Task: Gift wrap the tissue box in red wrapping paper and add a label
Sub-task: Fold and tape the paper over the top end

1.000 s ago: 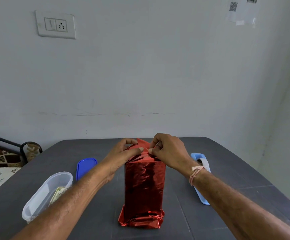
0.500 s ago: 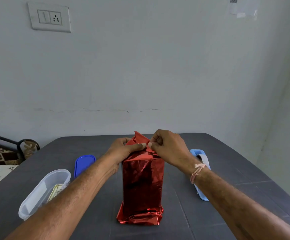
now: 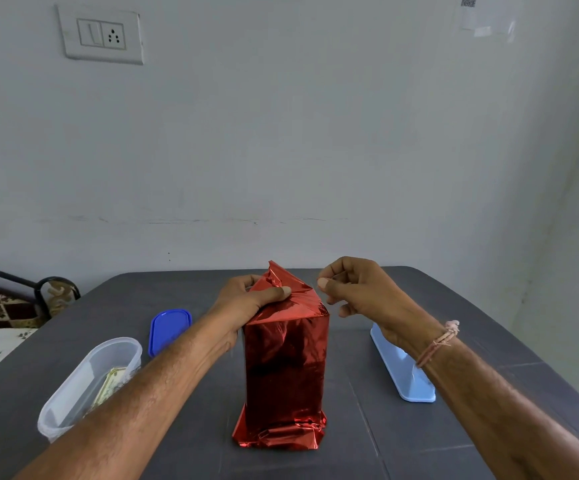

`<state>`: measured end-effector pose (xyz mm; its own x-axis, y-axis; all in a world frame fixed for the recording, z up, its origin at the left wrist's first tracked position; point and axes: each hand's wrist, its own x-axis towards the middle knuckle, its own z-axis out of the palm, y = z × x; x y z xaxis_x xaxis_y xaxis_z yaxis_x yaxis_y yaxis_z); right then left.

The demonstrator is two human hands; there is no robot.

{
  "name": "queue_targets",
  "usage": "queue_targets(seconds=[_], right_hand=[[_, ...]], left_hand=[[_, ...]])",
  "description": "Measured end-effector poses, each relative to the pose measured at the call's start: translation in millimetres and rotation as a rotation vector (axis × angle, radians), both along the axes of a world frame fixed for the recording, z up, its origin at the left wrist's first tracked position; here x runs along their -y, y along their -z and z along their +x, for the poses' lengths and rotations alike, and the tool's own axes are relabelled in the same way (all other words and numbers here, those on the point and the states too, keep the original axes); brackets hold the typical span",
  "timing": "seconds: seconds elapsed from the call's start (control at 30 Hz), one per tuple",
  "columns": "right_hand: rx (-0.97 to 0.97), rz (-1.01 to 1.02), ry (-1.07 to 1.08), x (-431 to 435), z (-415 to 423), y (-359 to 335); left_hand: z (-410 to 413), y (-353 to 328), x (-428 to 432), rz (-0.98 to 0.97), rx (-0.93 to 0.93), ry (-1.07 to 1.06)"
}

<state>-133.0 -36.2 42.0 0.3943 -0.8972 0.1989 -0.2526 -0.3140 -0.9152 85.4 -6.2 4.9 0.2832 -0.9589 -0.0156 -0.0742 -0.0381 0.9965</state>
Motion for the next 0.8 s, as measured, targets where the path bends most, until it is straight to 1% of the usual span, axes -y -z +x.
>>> queue_targets(seconds=[0.13,0.23,0.57,0.8], right_hand=[[-0.047,0.077,-0.069,-2.1,-3.7,10.8],[-0.019,0.146,-0.091,-1.5,-3.1,17.8],[0.203,0.319,-0.105,-1.9,-0.9,30.4],[0.376,0.479,0.003,5.5,-14.5,58.5]], left_hand=[[-0.2,0.6,0.1,0.006,-0.017,-0.007],[-0.6,1.2,0.2,0.010,-0.031,-0.007],[-1.0,4.2,0.5,0.042,-0.108,-0.041],[-1.5,0.8,-1.5,0.094,-0.192,-0.034]])
